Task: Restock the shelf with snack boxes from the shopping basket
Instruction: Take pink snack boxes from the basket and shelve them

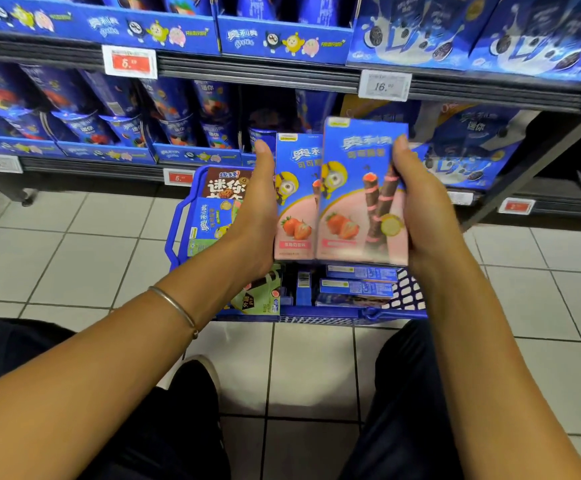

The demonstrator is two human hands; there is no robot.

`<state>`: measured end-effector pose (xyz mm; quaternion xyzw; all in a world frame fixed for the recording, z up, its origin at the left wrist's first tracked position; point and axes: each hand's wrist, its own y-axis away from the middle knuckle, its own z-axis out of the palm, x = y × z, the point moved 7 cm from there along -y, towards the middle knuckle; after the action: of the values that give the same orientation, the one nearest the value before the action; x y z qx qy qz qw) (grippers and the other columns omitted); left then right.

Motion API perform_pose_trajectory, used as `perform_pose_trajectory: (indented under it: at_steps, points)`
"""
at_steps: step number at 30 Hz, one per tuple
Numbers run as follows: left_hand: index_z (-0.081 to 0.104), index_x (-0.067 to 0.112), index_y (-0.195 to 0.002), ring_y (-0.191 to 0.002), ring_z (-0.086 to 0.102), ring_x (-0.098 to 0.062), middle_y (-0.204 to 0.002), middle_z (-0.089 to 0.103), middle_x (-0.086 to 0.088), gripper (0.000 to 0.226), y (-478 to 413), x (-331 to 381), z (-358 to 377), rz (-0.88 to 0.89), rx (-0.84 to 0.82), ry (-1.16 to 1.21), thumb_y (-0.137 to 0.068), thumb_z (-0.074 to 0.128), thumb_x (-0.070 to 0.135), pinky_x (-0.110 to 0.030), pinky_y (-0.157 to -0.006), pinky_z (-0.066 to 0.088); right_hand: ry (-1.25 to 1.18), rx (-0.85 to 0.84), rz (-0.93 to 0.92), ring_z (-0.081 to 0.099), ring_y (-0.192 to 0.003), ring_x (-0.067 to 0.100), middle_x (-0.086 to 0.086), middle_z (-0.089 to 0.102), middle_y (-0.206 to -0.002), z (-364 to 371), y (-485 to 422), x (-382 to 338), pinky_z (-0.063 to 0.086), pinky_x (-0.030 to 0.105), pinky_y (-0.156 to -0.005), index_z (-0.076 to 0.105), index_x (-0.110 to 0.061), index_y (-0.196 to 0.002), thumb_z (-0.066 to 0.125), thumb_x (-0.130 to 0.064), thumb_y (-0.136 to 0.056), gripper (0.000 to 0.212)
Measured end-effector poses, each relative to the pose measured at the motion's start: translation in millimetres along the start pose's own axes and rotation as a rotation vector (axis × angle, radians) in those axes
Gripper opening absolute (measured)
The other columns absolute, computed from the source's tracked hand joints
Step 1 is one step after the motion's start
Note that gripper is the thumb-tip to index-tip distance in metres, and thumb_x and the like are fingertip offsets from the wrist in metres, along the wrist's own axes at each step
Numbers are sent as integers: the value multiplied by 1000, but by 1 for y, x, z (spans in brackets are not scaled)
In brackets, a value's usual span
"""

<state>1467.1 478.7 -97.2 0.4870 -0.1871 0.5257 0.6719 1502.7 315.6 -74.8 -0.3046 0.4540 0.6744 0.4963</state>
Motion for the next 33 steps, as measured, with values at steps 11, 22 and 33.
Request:
perform_pose_trajectory:
  at_steps: [11,22,33]
  points:
    - [80,30,-111,-97,80,-26,-110,82,-2,89,-3,-15,8,-21,-14,-219,-92,15,88,-43,-77,67,160,38,-94,66,-65,9,-1,61,-78,8,-2,19,57,23,-59,57,-15,-93,64,-37,-99,24]
    - [77,40,-121,-116,74,-27,-120,79,4,94,-1,-8,8,-20,-55,-442,-76,22,101,-55,-110,49,138,51,-16,75,-103,27,12,65,-109,6,-2,27,57,53,-93,60,-14,-129,67,-46,-94,48]
    - [82,19,-73,-68,76,-25,-81,79,-8,48,3,4,9,4,-196,-291,-104,57,46,-36,-69,65,156,98,57,73,-82,15,3,72,-101,-16,-21,34,55,31,-65,67,-21,-104,48,-65,-96,50]
